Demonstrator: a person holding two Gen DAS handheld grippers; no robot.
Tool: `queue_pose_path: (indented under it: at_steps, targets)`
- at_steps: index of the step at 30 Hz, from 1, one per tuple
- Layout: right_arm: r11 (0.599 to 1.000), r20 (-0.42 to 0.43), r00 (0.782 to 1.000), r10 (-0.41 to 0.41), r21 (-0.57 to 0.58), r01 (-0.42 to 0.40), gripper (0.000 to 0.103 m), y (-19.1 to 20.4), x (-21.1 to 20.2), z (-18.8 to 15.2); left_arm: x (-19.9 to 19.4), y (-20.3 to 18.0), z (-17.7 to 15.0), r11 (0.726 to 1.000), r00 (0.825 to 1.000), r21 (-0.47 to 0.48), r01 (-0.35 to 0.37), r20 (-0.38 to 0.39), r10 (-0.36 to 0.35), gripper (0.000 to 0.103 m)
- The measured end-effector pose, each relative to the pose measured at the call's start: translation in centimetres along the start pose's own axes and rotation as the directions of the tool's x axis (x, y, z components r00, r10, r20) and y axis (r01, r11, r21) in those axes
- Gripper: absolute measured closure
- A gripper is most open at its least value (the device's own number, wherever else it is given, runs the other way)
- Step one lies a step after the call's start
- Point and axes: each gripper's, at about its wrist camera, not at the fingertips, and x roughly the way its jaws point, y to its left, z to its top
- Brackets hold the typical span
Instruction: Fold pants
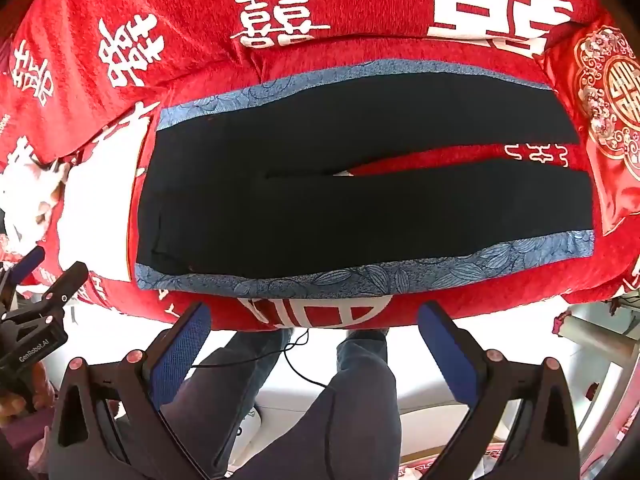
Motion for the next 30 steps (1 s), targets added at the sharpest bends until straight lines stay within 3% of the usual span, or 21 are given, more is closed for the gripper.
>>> queue_pose_path:
  at_steps: [23,30]
  targets:
    - [1.000,-0.001,1.000,0.012,-0.018,-0.012,0.000,0.5,-0.3,1.0,-0.2,1.0,0.6,1.000,1.000,-0.020,-0.007,0.022,0.007,0.000]
    - [0.999,0.034,0.999,0.027,-0.037,-0.026,0.000,0.7,-0.5,1.2,-0.1,1.1,0.8,0.999,1.000,-0.031,-0.009,0.017,0.010,0.000]
